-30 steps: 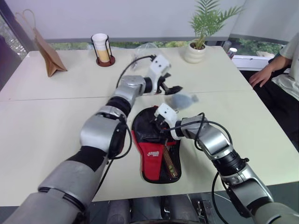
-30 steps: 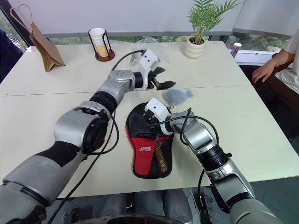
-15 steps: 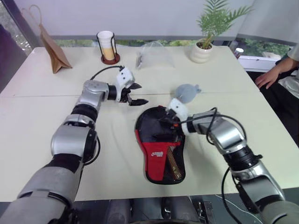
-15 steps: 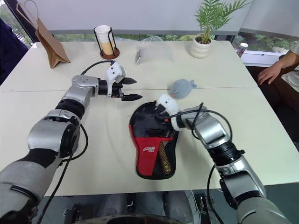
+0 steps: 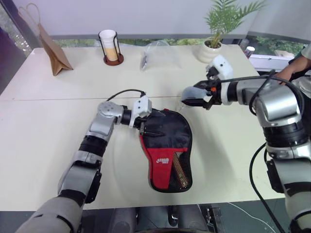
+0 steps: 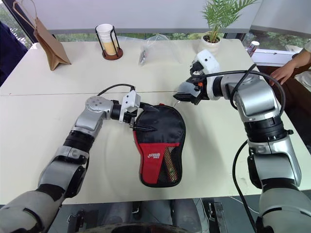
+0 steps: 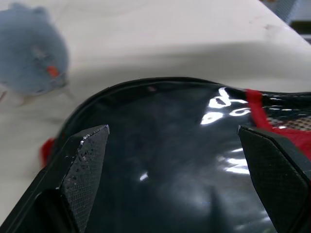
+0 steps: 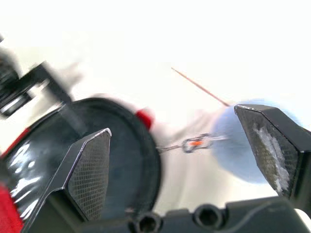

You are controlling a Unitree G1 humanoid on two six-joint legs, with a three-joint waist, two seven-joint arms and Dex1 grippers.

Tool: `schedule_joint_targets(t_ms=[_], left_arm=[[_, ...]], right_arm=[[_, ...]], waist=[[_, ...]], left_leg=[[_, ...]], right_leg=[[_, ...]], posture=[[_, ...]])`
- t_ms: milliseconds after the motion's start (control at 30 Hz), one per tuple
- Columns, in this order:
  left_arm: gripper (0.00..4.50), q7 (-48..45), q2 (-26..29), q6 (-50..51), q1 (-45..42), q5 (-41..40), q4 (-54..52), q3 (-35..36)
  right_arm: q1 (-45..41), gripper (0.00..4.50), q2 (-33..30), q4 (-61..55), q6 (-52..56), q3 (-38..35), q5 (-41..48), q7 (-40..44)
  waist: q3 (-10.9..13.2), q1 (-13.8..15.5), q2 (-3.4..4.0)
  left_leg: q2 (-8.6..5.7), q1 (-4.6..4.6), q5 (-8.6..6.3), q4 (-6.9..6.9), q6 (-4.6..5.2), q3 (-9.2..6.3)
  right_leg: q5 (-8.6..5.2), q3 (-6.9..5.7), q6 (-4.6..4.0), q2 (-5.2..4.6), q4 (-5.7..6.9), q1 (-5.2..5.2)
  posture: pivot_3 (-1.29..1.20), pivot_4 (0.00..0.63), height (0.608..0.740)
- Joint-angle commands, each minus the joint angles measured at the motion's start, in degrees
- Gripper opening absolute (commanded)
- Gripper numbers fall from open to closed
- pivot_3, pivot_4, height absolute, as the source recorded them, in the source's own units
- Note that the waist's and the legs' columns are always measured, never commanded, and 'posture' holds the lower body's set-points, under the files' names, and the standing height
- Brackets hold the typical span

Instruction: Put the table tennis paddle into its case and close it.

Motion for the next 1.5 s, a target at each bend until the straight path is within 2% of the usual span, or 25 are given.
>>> schedule_joint_targets(t_ms=[33, 300, 467, 767, 1167, 1267, 1500], left_arm=[[4.36, 3.73, -0.83, -0.4, 0.48, 0.26, -1.38, -1.67], [4.36, 7.37, -1.29, -2.18, 0.53, 1.92, 3.11, -5.3], [4.36, 8.62, -1.44, -2.84, 0.66, 2.76, 5.18, -7.04], [4.36, 9.32, -1.58, -2.6, 1.31, 2.4, 4.84, -7.54], [4.36, 9.95, -1.4, -2.3, 1.78, 2.09, 4.29, -7.92], [4.5, 9.81, -1.39, -1.65, 1.94, 2.0, 4.11, -8.03], [4.5, 9.09, -1.18, 0.25, 2.49, 2.23, 4.14, -8.82]], right_arm=[[-4.72, 4.5, 0.62, 12.53, -11.05, 1.05, -4.22, 0.98], [-14.14, 4.5, 7.17, 42.96, -29.4, 3.23, -11.15, 2.72], [-17.08, 4.5, 9.6, 53.36, -34.95, 3.68, -14.87, 3.43], [-17.9, 4.5, 10.9, 59.29, -44.95, 6.65, -23.45, 0.17], [-18.83, 4.5, 14.07, 62.08, -48.54, 5.8, -27.7, -7.63], [-18.72, 3.71, 14.19, 62.31, -49.11, 5.83, -28.59, -8.65], [-18.92, 0.5, 14.03, 62.34, -49.93, 5.85, -29.95, -9.52]], waist=[[0.0, -0.02, 0.0], [0.02, -0.92, 0.04], [0.04, -0.94, 0.08], [0.03, -1.04, 0.11], [0.02, -1.06, 0.12], [0.02, -1.03, 0.12], [0.02, -1.06, 0.12]], left_leg=[[-0.01, -0.01, 0.0, 0.0, 0.0, 0.02], [-0.01, 0.0, 0.01, -0.02, 0.01, 0.11], [-0.01, 0.0, 0.01, -0.02, 0.0, 0.13], [-0.01, 0.08, 0.02, -0.01, -0.01, 0.13], [-0.01, 0.18, 0.03, -0.01, -0.03, 0.15], [-0.01, 0.18, 0.03, -0.01, -0.03, 0.15], [-0.01, 0.3, 0.03, -0.01, -0.03, 0.15]], right_leg=[[0.01, 0.02, 0.01, 0.0, 0.0, 0.0], [0.06, 0.05, 0.12, 0.01, 0.0, -0.03], [0.08, 0.07, 0.16, -0.01, 0.01, -0.02], [0.09, 0.09, 0.17, -0.01, 0.03, 0.05], [0.09, 0.11, 0.17, -0.01, 0.11, 0.11], [0.09, 0.11, 0.17, -0.01, 0.12, 0.12], [0.09, 0.12, 0.17, -0.01, 0.12, 0.24]], posture=[[0.0, 0.15, 0.74], [0.0, 0.15, 0.74], [0.0, 0.15, 0.74], [0.0, 0.15, 0.74], [0.0, 0.15, 0.74], [0.0, 0.15, 0.74], [0.0, 0.15, 0.74]])
